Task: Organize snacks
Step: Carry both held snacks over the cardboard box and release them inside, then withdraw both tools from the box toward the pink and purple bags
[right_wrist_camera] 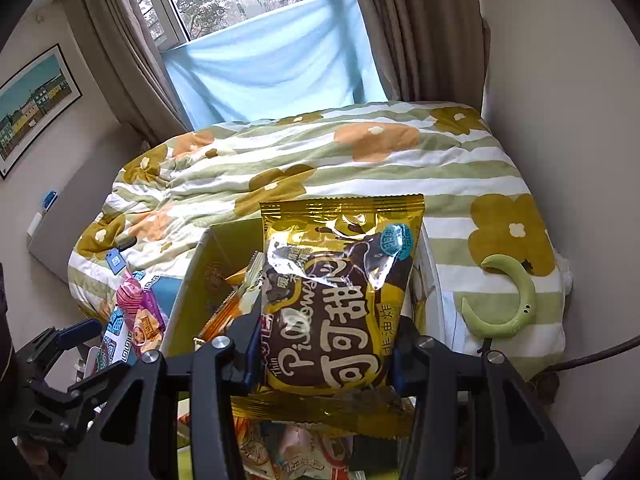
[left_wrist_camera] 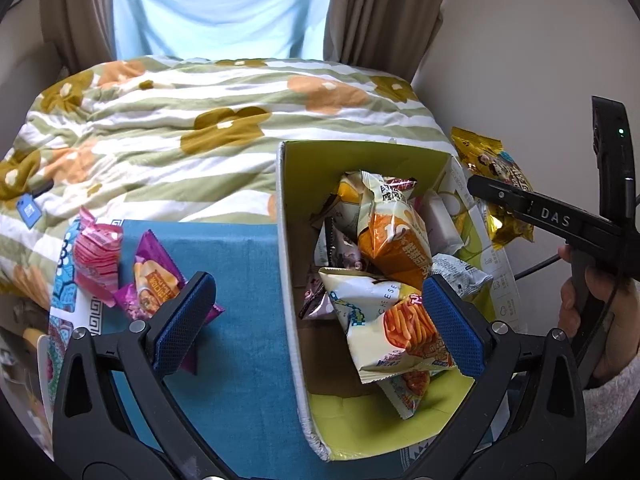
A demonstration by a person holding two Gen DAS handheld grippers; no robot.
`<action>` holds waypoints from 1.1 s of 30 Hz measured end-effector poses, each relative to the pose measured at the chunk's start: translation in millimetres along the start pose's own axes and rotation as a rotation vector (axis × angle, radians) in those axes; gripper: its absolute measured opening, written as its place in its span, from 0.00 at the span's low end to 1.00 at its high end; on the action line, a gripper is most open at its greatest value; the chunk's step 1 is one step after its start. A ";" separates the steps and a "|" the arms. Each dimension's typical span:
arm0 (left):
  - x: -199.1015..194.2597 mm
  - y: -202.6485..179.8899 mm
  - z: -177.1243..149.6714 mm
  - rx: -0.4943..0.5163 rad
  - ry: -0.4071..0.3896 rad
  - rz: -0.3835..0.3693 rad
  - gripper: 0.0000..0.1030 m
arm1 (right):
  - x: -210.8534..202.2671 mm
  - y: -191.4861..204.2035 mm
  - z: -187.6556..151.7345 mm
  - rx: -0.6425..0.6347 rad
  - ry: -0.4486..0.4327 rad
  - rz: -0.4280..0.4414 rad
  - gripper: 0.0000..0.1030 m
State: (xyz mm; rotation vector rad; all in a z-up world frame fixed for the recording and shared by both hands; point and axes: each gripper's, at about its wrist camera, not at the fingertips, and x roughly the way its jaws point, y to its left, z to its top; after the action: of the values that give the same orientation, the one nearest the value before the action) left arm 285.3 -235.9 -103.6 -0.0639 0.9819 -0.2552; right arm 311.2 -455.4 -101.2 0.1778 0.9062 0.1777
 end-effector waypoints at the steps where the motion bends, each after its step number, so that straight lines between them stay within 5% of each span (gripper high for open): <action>1: 0.4 1.4 -0.8 -0.001 0.002 0.003 0.99 | 5.8 -0.9 1.6 -0.001 0.008 -0.003 0.43; 5: 0.4 6.1 -5.0 -0.004 0.005 0.007 0.99 | 27.1 -6.7 5.1 0.004 0.044 0.000 0.50; 7: 0.7 5.6 -5.8 -0.003 0.006 0.013 0.99 | 30.1 -9.9 3.4 0.019 0.042 0.004 0.93; 8: 0.8 6.1 -6.9 -0.002 0.006 0.014 0.99 | 29.2 -10.9 1.9 0.023 0.034 0.010 1.00; 19: -20.6 5.2 -17.1 0.011 -0.034 0.007 0.99 | -4.8 -6.3 -18.6 0.027 -0.008 0.015 1.00; 33: -118.3 38.9 -49.2 -0.057 -0.179 0.100 0.99 | -90.7 42.1 -24.8 -0.049 -0.132 0.050 1.00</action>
State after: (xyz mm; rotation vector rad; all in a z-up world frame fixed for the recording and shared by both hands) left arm 189.3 -166.6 -41.3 -0.0874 0.8121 -0.1269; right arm 233.5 -433.3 -37.3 0.1645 0.7657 0.2317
